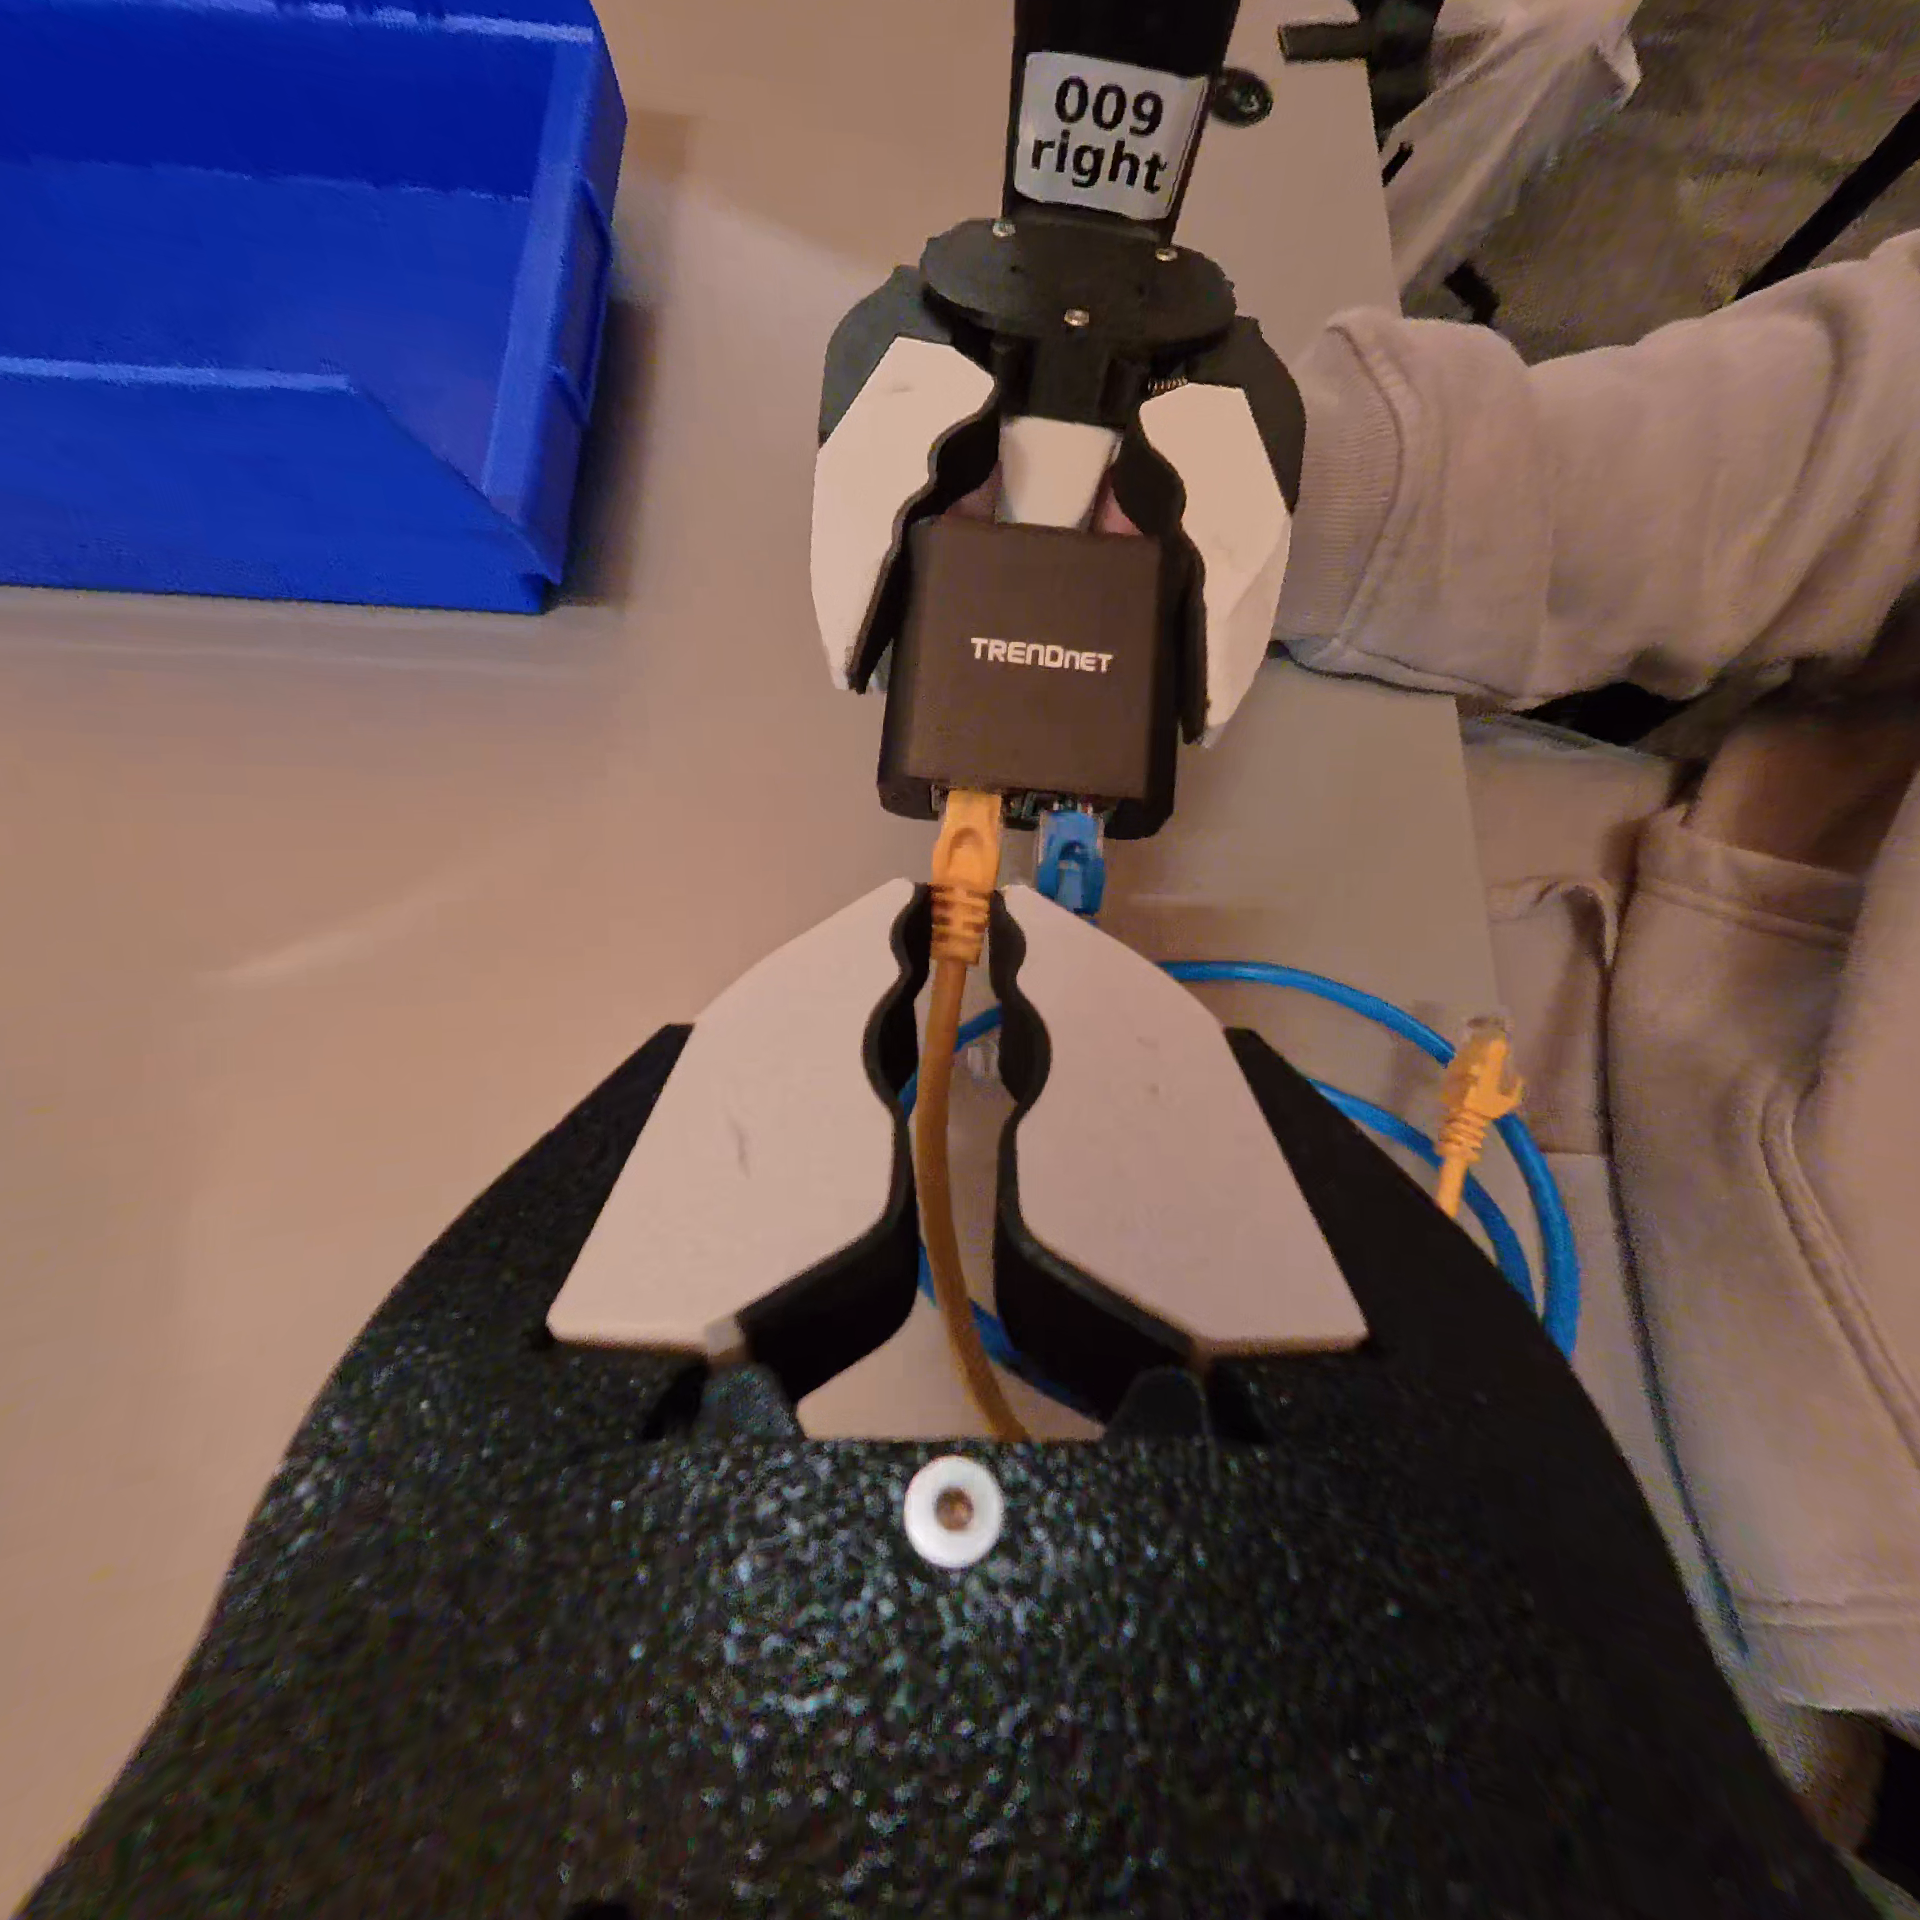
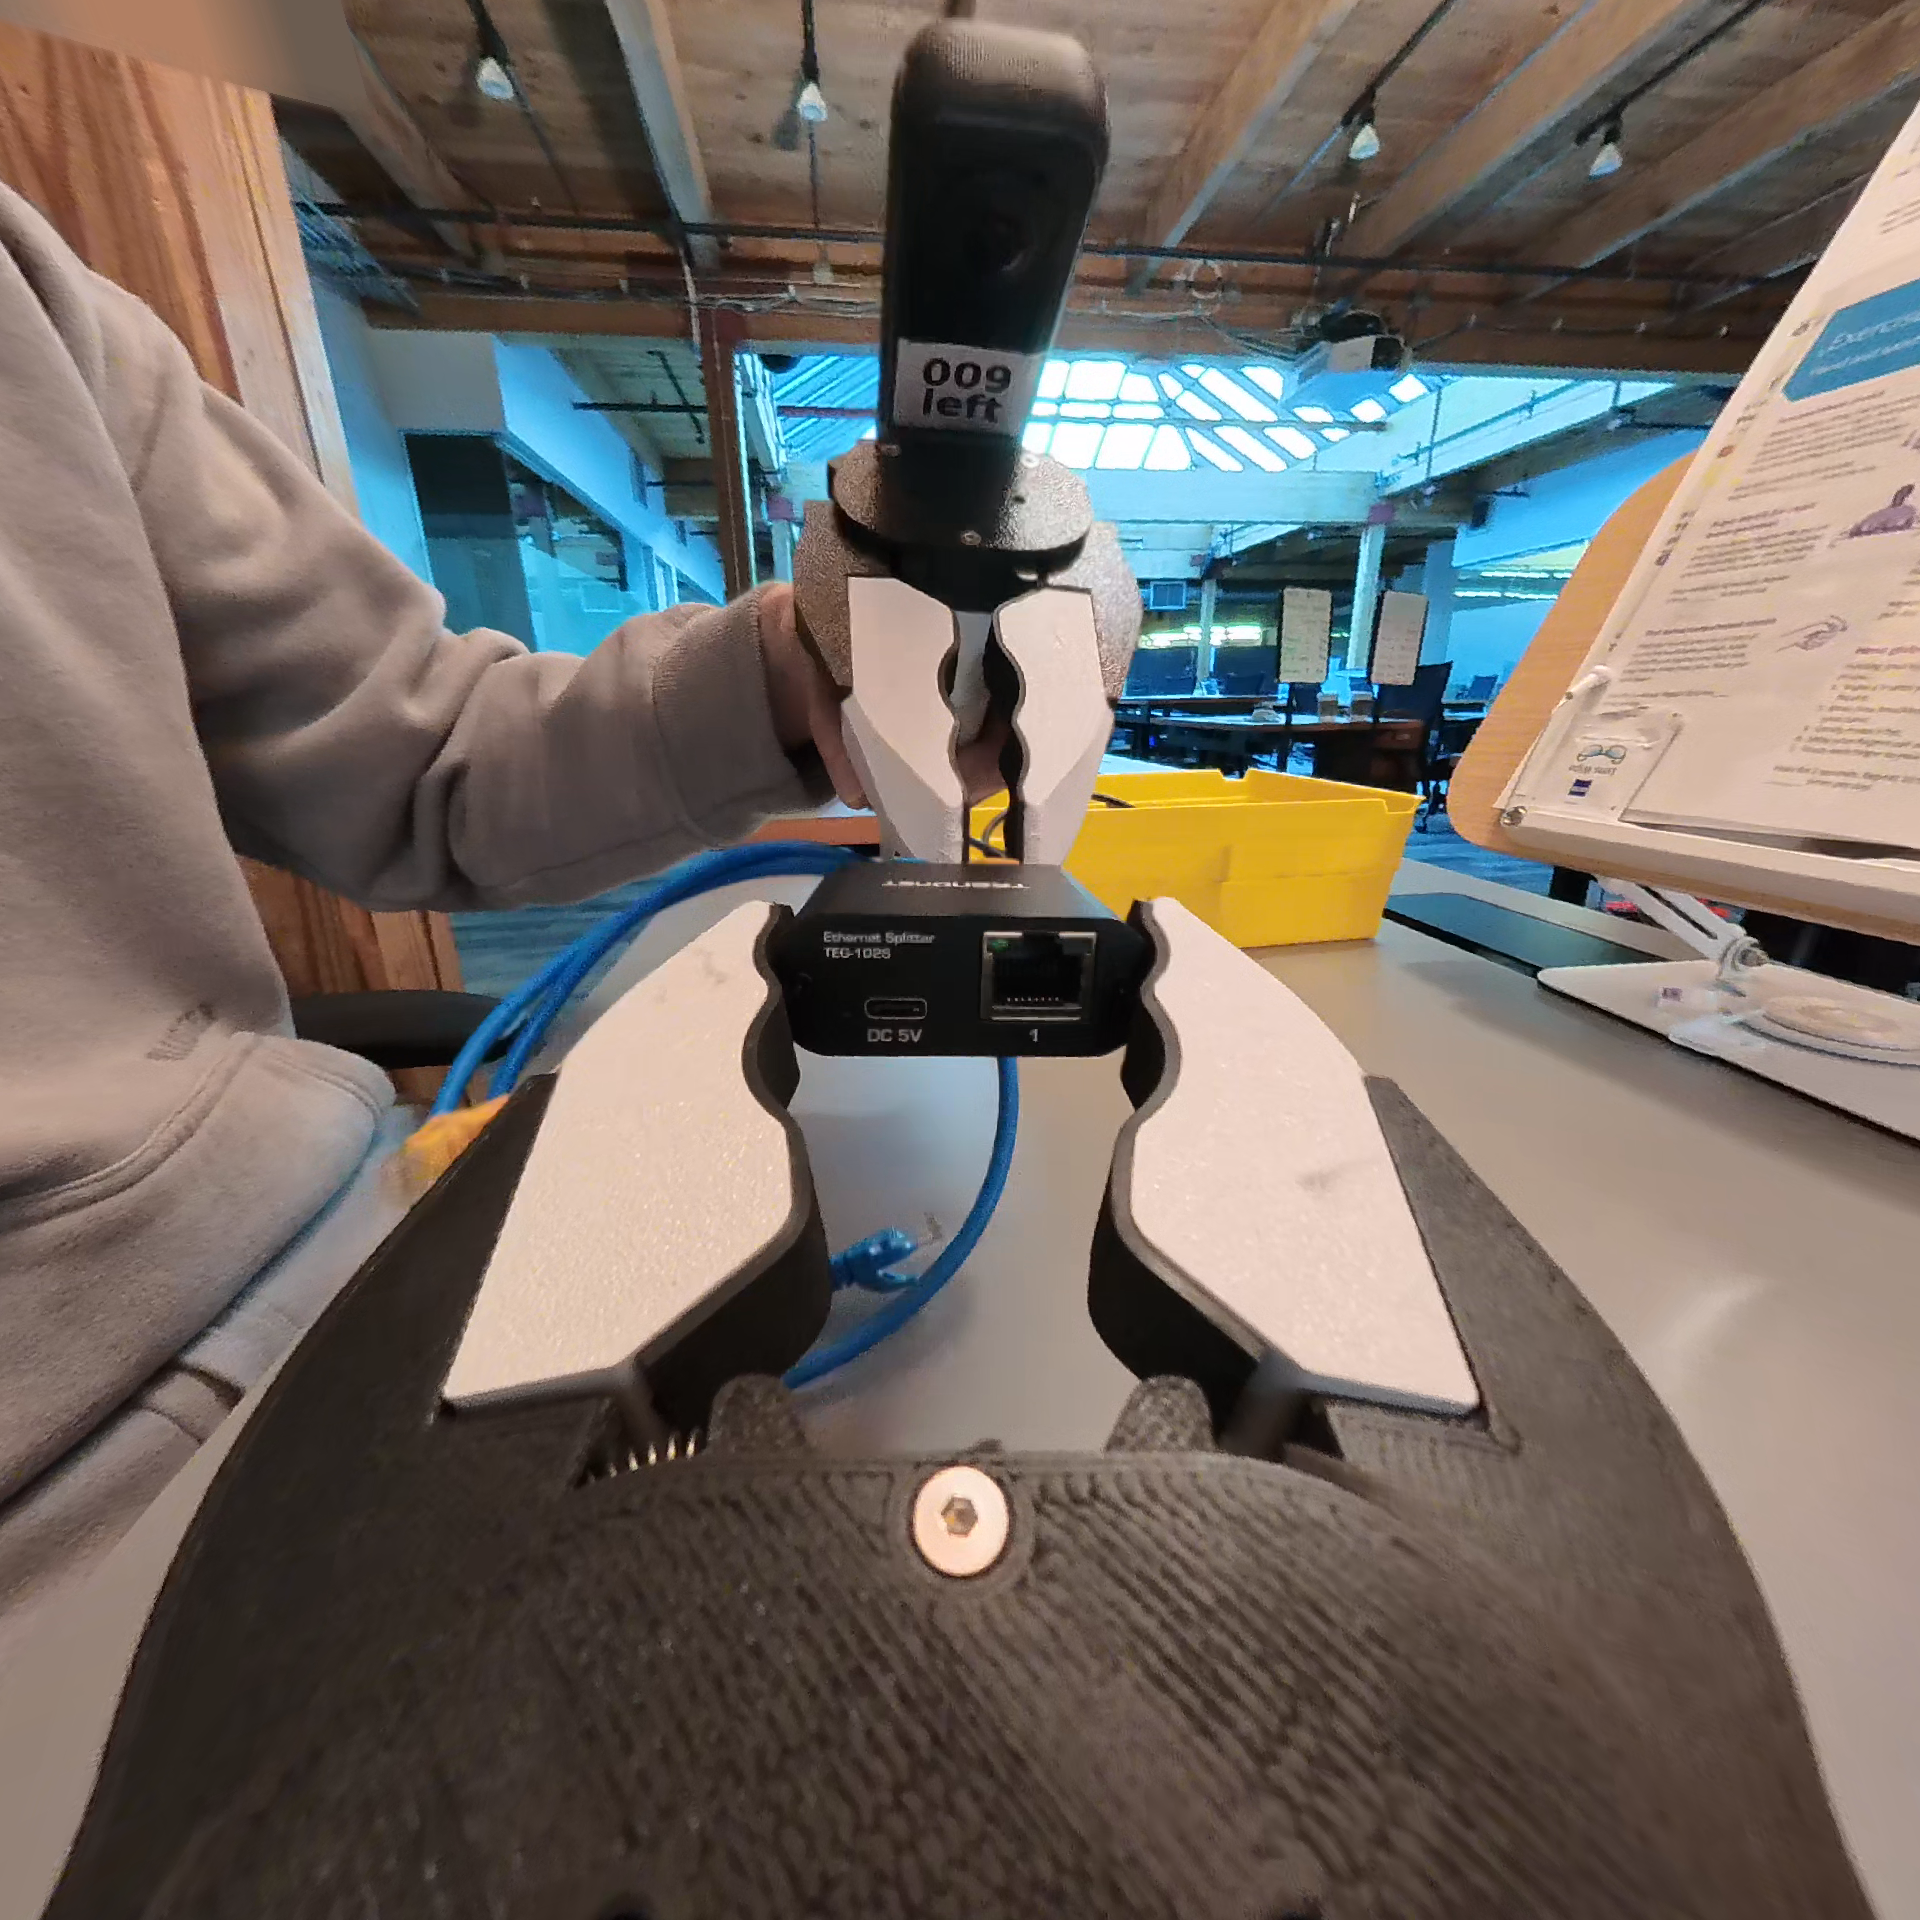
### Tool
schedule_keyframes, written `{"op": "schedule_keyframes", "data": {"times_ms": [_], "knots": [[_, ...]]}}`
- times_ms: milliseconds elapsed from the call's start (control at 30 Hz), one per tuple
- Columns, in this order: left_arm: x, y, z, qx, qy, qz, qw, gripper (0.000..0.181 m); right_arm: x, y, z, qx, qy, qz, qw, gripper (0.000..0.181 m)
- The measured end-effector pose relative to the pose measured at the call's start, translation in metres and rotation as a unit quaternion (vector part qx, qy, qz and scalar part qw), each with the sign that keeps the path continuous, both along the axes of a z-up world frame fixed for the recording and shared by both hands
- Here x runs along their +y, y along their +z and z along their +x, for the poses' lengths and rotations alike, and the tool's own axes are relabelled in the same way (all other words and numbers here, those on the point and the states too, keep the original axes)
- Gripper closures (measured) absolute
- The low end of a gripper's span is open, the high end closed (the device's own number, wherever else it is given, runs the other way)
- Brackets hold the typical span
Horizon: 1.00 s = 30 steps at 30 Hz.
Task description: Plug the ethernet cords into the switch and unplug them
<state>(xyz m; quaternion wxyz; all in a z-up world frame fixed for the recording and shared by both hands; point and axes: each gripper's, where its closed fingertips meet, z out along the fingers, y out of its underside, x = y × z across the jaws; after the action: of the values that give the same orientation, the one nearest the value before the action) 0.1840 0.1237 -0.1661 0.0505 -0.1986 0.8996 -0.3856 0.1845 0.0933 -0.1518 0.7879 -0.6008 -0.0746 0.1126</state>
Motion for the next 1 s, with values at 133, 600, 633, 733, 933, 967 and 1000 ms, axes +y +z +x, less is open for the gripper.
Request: {"op": "schedule_keyframes", "data": {"times_ms": [133, 600, 633, 733, 933, 967, 1000], "knots": [[0.029, 0.018, 0.012, -0.004, 0.115, -0.046, 0.992, 0.146, -0.001, 0.003, 0.005, -0.001, -0.024, 0.017, 1.0, 0.12], [-0.003, 0.021, -0.019, 0.322, 0.323, -0.557, 0.694, 0.124, 0.016, 0.009, 0.019, -0.083, -0.178, 0.027, 0.98, 0.12], [-0.005, 0.018, -0.014, 0.331, 0.324, -0.571, 0.678, 0.121, 0.019, 0.008, 0.016, -0.085, -0.173, 0.023, 0.981, 0.119], [-0.016, 0.001, -0.001, 0.345, 0.344, -0.58, 0.653, 0.12, 0.025, 0.008, 0.009, -0.087, -0.163, 0.024, 0.982, 0.119], [-0.025, 0.001, 0.007, 0.37, 0.309, -0.635, 0.603, 0.148, 0.028, 0.008, 0.007, -0.088, -0.161, 0.023, 0.983, 0.119], [-0.023, 0.003, 0.008, 0.367, 0.302, -0.644, 0.6, 0.153, 0.027, 0.008, 0.008, -0.086, -0.162, 0.023, 0.983, 0.12], [-0.022, 0.004, 0.008, 0.361, 0.294, -0.649, 0.601, 0.156, 0.026, 0.008, 0.009, -0.088, -0.163, 0.02, 0.982, 0.12]]}}
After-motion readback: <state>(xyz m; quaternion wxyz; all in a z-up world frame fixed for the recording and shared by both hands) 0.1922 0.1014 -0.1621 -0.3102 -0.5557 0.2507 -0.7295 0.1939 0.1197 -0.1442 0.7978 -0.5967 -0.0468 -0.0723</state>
